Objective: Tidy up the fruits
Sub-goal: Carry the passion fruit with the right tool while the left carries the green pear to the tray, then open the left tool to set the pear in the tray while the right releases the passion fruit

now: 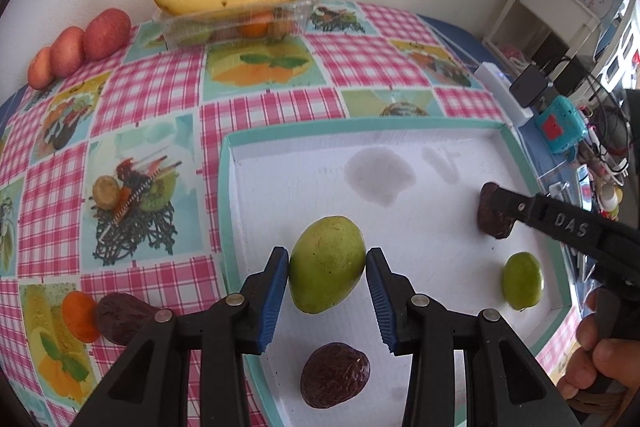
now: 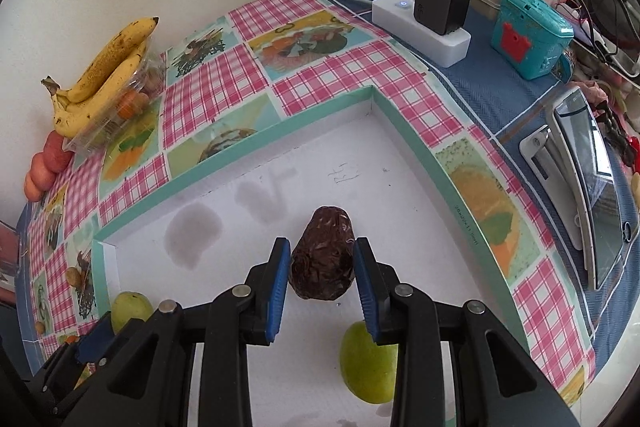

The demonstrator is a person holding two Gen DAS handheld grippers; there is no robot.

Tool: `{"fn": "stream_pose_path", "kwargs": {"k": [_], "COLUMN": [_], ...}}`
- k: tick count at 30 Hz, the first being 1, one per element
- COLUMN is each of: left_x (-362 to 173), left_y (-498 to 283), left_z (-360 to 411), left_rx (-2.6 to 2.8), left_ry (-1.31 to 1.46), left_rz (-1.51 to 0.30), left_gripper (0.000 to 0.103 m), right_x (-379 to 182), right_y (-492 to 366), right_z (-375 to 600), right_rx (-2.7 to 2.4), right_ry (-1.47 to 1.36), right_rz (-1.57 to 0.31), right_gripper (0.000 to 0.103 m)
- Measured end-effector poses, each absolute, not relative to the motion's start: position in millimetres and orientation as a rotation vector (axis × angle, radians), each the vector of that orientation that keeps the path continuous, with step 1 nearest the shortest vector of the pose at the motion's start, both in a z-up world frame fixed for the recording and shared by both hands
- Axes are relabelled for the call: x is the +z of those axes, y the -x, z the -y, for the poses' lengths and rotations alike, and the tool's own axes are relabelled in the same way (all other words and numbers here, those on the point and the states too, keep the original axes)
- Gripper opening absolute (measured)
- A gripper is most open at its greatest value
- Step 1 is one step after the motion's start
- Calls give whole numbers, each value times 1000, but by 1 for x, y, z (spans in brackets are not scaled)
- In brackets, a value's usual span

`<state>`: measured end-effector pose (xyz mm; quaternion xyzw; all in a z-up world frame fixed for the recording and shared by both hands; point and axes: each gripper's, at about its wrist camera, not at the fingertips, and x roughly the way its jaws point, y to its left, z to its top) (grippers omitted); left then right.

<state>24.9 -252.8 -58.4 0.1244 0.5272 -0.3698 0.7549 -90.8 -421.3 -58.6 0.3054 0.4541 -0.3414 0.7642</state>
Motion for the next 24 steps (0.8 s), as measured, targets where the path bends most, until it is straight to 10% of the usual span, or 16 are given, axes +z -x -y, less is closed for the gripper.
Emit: {"fn": "stream_pose_path", "kwargs": {"k": [19,24], "left_x": [-58,-51], "left_y": [-26,-28], "left_z": [253,251], "left_rx": [-796,-792], "left_ry": [-258,-256], "left_rz": [-1163,-1153], "left_gripper": [46,60], "right_x": [-58,-58], "right_y": [91,93], "right_z": [422,422], "right_rx": [-743,-763], "right_ry": [-681,-686], "right_rz": [-1007,-1020], "right_gripper": [35,62]}}
